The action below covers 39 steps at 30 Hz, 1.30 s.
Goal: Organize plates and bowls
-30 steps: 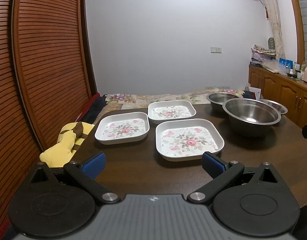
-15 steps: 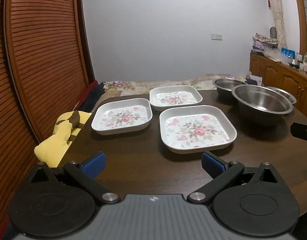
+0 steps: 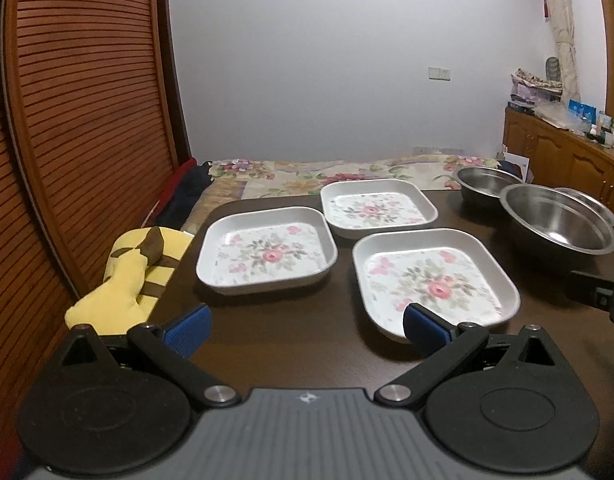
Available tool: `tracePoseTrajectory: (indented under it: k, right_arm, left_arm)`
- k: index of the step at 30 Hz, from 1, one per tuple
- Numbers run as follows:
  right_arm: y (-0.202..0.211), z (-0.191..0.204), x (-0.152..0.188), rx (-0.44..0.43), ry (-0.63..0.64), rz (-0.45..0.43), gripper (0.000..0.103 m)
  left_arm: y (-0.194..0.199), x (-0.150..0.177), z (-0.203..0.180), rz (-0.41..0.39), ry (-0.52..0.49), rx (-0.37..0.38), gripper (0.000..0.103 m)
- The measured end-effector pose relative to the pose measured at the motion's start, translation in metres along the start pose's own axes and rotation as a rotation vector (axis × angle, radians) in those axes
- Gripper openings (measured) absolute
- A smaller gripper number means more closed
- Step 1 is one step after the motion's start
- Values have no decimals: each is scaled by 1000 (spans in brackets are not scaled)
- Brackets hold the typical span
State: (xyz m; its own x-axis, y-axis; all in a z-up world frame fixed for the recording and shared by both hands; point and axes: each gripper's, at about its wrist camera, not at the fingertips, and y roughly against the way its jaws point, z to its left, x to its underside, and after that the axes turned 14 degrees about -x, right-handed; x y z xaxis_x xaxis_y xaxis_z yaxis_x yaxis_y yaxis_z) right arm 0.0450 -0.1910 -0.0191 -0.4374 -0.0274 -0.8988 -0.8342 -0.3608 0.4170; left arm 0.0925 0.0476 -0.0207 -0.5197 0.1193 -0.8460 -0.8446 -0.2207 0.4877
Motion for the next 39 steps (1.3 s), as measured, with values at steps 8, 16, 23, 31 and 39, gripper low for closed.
tracePoseTrajectory:
  k: [8, 16, 23, 31, 39]
  right_arm:
    - [-26, 5, -10, -60, -2, 55, 103]
    - [-51, 6, -16, -86, -10, 96, 103]
    - [-67, 8, -18, -106, -11, 126, 103]
    - [-79, 6, -11, -132, -33, 171, 85]
    - [-85, -2, -8, -126, -61, 186, 64]
  left_arm:
    - [-26, -16, 6, 1, -8, 75, 103]
    - [-45, -27, -1, 4, -36, 141, 103]
    - [-65, -25, -9, 37, -57, 192, 100]
    - [-84, -19, -15, 102, -34, 283, 82]
    - [-92, -18, -22, 114, -17, 331, 63]
